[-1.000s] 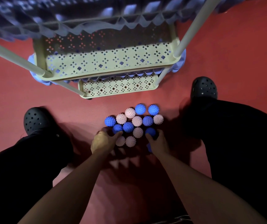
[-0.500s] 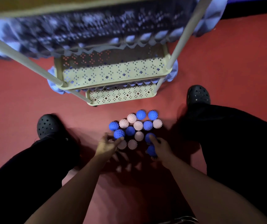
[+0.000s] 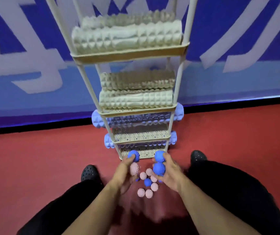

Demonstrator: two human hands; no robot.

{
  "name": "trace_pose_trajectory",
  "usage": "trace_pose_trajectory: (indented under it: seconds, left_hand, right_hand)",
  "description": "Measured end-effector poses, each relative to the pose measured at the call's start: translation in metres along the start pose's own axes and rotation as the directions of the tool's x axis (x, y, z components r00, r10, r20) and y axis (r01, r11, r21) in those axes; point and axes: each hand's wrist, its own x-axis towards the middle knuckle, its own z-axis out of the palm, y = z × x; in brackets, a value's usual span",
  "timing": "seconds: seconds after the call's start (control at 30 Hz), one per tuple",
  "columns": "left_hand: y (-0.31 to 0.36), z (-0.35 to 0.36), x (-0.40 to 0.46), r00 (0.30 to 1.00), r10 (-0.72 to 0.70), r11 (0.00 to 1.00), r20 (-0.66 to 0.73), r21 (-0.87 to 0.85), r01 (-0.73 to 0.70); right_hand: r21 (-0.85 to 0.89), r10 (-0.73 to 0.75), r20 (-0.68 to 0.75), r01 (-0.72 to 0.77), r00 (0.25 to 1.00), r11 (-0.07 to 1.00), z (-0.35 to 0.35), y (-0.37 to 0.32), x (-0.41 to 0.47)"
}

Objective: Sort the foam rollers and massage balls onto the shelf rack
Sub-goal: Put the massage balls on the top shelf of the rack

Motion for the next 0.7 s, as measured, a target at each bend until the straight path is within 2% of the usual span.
trace_pose_trajectory:
  seconds: [0.2, 0.3, 0.43, 0.57, 0.63, 0.7]
  left_hand:
    - [0.074, 0.034, -0.092, 0.974, 0.174, 0.968, 0.143, -0.207, -0.142]
    - [0.115, 0.051, -0.142, 0.938, 0.291, 0.944, 0.188, -0.214, -0.250]
    - [0.166, 0.073, -0.204, 0.867, 0.451, 0.892, 0.211, -0.146, -0.429]
    - [0.215, 0.086, -0.237, 0.818, 0.555, 0.829, 0.153, -0.026, -0.558]
    - [0.238, 0.094, -0.255, 0.792, 0.598, 0.796, 0.128, 0.019, -0.604]
    - [0.261, 0.102, -0.272, 0.733, 0.669, 0.730, 0.123, 0.074, -0.679]
  right_hand:
    - [0.138, -0.192, 0.169, 0.170, 0.967, 0.976, 0.052, -0.071, -0.094]
    - [0.138, -0.306, 0.285, 0.277, 0.908, 0.951, 0.073, -0.111, -0.143]
    - [0.041, -0.409, 0.395, 0.429, 0.822, 0.902, 0.101, -0.166, -0.204]
    - [-0.087, -0.514, 0.479, 0.621, 0.712, 0.779, 0.131, -0.213, -0.262]
    - [-0.175, -0.574, 0.486, 0.716, 0.660, 0.675, 0.145, -0.237, -0.290]
    - [-0.263, -0.633, 0.501, 0.801, 0.590, 0.538, 0.159, -0.262, -0.312]
